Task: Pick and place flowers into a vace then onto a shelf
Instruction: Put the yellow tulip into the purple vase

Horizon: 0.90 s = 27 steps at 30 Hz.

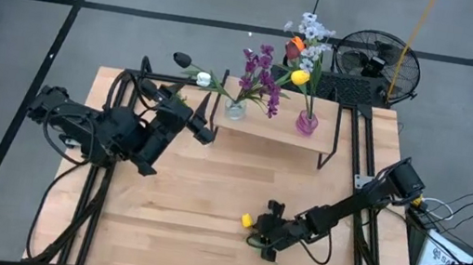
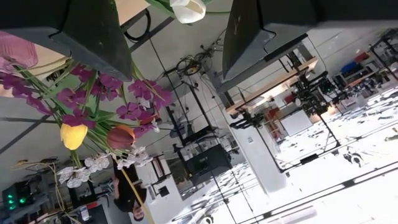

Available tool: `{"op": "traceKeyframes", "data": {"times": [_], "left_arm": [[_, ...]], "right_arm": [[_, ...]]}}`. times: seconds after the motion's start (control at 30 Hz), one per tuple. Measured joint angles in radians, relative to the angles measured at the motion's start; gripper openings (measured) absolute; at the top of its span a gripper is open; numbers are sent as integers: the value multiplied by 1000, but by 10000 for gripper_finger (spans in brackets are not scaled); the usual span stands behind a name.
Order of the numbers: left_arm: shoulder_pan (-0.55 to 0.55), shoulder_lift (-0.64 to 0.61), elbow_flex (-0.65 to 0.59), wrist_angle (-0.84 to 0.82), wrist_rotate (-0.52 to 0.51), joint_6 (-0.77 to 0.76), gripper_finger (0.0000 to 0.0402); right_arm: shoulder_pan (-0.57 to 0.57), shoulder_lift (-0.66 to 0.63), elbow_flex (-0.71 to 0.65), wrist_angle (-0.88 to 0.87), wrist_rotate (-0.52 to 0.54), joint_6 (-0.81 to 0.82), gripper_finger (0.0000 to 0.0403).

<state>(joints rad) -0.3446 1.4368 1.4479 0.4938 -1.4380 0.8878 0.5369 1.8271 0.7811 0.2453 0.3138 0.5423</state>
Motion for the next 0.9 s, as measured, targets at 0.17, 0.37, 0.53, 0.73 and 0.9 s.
{"op": "traceKeyframes", "data": {"times": [0.17, 0.37, 0.53, 0.73, 0.9], "left_arm": [[0, 0, 0, -2, 0, 0, 255], [0, 0, 0, -2, 0, 0, 255], [0, 0, 0, -2, 2, 12, 255], [0, -12, 0, 5, 21, 26, 255], [3, -18, 0, 23, 94, 42, 255]], "right_arm": [[-3, -30, -1, -6, -4, 59, 10], [-25, -195, -5, -23, -10, -7, 3], [-99, -454, -5, -64, 97, -145, 2], [-200, -788, -4, 39, 342, -432, 1], [-278, -963, -3, 497, 404, -977, 1]]}}
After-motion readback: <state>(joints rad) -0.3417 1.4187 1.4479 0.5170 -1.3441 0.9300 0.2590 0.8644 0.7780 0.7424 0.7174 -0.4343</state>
